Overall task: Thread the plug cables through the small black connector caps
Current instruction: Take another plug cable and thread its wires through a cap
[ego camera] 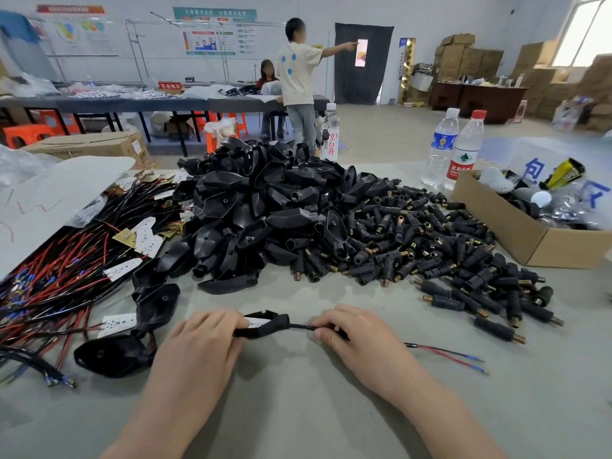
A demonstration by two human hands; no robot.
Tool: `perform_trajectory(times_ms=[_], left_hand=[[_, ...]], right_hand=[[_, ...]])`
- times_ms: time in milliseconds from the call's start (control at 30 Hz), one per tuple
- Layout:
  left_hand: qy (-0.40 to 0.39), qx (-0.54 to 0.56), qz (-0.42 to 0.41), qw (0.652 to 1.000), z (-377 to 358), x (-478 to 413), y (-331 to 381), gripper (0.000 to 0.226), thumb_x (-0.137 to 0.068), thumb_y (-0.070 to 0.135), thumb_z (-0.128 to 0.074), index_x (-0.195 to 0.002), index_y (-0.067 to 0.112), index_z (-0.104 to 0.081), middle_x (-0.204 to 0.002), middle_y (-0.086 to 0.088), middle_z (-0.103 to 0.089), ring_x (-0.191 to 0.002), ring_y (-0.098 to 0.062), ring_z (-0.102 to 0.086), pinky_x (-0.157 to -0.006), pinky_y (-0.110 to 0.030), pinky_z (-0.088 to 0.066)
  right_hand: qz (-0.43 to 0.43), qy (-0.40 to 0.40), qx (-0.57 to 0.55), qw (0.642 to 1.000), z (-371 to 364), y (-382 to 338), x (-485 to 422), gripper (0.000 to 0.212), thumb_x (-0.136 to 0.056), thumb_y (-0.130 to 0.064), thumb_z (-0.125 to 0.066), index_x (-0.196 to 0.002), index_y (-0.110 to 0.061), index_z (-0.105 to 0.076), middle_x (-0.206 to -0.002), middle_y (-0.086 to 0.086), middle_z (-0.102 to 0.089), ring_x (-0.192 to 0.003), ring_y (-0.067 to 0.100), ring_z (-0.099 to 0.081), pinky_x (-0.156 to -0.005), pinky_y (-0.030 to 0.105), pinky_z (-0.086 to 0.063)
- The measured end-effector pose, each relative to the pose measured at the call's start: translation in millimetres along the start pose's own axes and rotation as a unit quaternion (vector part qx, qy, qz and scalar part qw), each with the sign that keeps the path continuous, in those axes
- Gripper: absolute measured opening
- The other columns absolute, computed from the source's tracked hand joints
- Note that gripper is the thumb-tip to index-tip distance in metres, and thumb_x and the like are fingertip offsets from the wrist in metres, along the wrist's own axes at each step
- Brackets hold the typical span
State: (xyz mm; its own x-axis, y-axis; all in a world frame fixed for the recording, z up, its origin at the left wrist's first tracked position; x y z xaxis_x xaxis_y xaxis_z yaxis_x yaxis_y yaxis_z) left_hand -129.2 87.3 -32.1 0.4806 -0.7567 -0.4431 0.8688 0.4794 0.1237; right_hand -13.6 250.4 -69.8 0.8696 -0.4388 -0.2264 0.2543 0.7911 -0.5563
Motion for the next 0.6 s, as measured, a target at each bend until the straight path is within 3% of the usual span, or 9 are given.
perform_trajectory(times_ms=[133,300,600], left_hand=[[0.004,-0.002,0.032,0.999,-0.4,-0.9,-12.5,0.032,-0.066,0.011,-0.090,-0.084,0.024,-0.067,-0.083,0.014,-0.067,-0.077,-0.019,-0.067,-0.063,-0.035,-0.049],[0.006,-0.031,0.081,0.996,-2.4,0.3,-39.2,0.028,-0.070,0.013,-0.087,-0.087,0.022,-0.067,-0.084,0.010,-0.064,-0.077,-0.021,-0.062,-0.065,-0.036,-0.045],[0.022,-0.087,0.138,0.986,1.7,10.2,-70.1,0.029,-0.069,0.005,-0.086,-0.092,0.007,-0.069,-0.087,-0.009,-0.065,-0.078,-0.037,-0.060,-0.067,-0.047,-0.050]], right_hand=[[0.001,0.009,0.023,1.000,2.9,1.8,0.9,0.024,-0.100,-0.044,-0.052,-0.118,-0.037,-0.066,-0.099,-0.031,-0.053,-0.105,-0.003,-0.050,-0.089,0.016,-0.040],[-0.015,0.022,0.052,0.998,12.2,11.7,1.7,0.023,-0.099,-0.044,-0.054,-0.118,-0.039,-0.065,-0.098,-0.026,-0.054,-0.103,0.001,-0.053,-0.091,0.023,-0.043],[-0.089,0.036,0.073,0.993,40.4,47.0,12.2,0.019,-0.099,-0.040,-0.056,-0.113,-0.039,-0.069,-0.099,-0.022,-0.059,-0.096,0.002,-0.055,-0.079,0.018,-0.041]])
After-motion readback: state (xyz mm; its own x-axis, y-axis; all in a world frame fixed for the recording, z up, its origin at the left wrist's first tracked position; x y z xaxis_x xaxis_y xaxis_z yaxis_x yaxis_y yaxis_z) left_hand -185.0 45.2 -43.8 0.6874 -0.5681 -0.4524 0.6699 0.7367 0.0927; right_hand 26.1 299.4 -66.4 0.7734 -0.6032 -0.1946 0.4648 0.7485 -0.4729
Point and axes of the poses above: each hand's wrist, its own x-axis away from the middle knuckle, its own z-axis out of the back of the hand, y = z × x, the point moved 10 cm from there along -x, towards the middle knuckle
